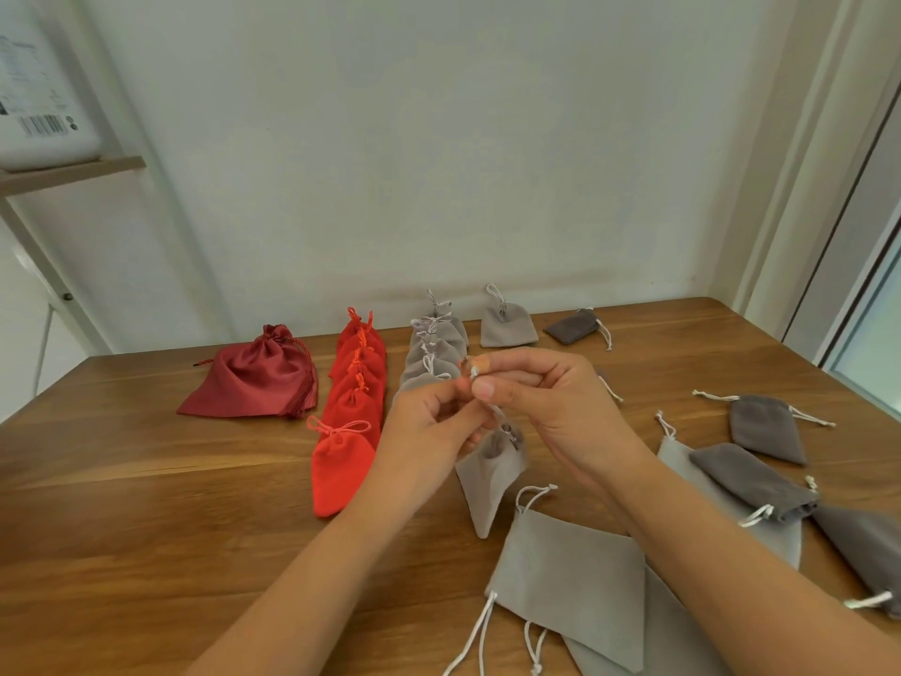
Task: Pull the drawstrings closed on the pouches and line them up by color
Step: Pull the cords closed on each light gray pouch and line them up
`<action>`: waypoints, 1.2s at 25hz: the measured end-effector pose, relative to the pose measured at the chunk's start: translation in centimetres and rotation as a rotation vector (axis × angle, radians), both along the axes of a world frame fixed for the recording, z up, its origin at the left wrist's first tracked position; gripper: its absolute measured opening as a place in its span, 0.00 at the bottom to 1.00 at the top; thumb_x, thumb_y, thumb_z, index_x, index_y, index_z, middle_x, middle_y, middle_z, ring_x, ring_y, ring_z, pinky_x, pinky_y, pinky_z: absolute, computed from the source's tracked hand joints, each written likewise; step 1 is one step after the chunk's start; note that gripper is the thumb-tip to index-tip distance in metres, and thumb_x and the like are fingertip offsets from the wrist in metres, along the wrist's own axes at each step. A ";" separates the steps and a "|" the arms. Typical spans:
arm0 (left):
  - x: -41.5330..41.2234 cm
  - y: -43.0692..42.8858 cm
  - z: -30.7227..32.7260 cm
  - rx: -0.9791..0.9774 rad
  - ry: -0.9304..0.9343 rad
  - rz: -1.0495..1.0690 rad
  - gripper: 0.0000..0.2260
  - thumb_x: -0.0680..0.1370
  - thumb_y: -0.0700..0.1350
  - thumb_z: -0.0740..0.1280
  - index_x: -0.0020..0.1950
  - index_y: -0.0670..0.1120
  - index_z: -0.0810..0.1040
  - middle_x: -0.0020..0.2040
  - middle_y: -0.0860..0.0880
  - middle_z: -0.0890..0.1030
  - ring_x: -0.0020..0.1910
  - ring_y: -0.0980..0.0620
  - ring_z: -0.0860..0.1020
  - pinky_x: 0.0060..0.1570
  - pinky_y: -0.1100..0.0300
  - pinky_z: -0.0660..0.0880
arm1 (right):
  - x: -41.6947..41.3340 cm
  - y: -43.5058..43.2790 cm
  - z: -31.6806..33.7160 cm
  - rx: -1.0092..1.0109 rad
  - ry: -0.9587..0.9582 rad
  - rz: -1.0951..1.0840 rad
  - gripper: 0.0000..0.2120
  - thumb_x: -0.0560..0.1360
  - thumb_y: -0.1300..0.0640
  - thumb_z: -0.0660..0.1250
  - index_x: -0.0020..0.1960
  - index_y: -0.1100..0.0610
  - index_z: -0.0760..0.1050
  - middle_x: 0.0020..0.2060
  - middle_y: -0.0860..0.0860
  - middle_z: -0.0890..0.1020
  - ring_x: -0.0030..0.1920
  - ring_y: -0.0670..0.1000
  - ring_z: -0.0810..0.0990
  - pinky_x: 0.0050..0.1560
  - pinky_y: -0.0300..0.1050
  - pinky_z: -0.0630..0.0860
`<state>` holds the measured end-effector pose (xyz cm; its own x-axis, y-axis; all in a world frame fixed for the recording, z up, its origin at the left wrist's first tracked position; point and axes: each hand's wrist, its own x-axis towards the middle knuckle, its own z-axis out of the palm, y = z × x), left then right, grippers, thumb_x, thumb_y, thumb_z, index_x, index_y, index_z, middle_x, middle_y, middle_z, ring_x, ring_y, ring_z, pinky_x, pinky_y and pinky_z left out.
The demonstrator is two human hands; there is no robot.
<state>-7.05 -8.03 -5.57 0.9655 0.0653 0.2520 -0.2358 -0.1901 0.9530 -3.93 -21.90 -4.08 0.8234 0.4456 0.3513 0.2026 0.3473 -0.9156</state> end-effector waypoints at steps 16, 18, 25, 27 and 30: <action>-1.0 0.6 1.2 0.066 -0.024 -0.273 0.05 0.73 0.45 0.72 0.39 0.47 0.85 0.30 0.55 0.78 0.30 0.61 0.72 0.36 0.68 0.69 | 0.5 -0.2 0.0 0.061 0.122 -0.083 0.08 0.65 0.65 0.71 0.42 0.56 0.84 0.41 0.55 0.86 0.43 0.49 0.85 0.43 0.38 0.80; -1.1 0.3 1.2 0.115 -0.023 -0.290 0.08 0.71 0.47 0.71 0.40 0.44 0.85 0.29 0.55 0.78 0.29 0.62 0.70 0.33 0.70 0.66 | 0.5 -0.2 0.0 0.056 0.111 -0.079 0.09 0.65 0.65 0.71 0.45 0.58 0.83 0.40 0.55 0.86 0.43 0.49 0.85 0.44 0.37 0.79; -0.1 1.3 1.0 -0.079 0.100 0.061 0.10 0.75 0.43 0.69 0.36 0.41 0.83 0.27 0.50 0.76 0.25 0.58 0.68 0.27 0.67 0.65 | 0.9 -0.7 -0.1 -0.297 -0.192 -0.133 0.11 0.70 0.62 0.71 0.53 0.54 0.82 0.46 0.47 0.86 0.49 0.43 0.83 0.49 0.33 0.77; -0.2 1.3 1.2 -0.088 0.105 0.091 0.11 0.75 0.42 0.69 0.34 0.40 0.82 0.29 0.44 0.76 0.24 0.58 0.68 0.27 0.68 0.65 | 1.0 -0.6 -0.7 -0.440 -0.360 -0.216 0.15 0.70 0.63 0.73 0.55 0.53 0.81 0.47 0.45 0.85 0.50 0.41 0.82 0.51 0.34 0.77; -0.6 1.0 1.6 -0.061 0.064 0.091 0.11 0.76 0.41 0.69 0.35 0.39 0.83 0.28 0.42 0.76 0.23 0.59 0.66 0.27 0.70 0.65 | 1.4 -0.6 -1.5 -0.513 -0.625 -0.391 0.15 0.70 0.60 0.73 0.57 0.54 0.81 0.51 0.48 0.84 0.54 0.41 0.79 0.55 0.35 0.75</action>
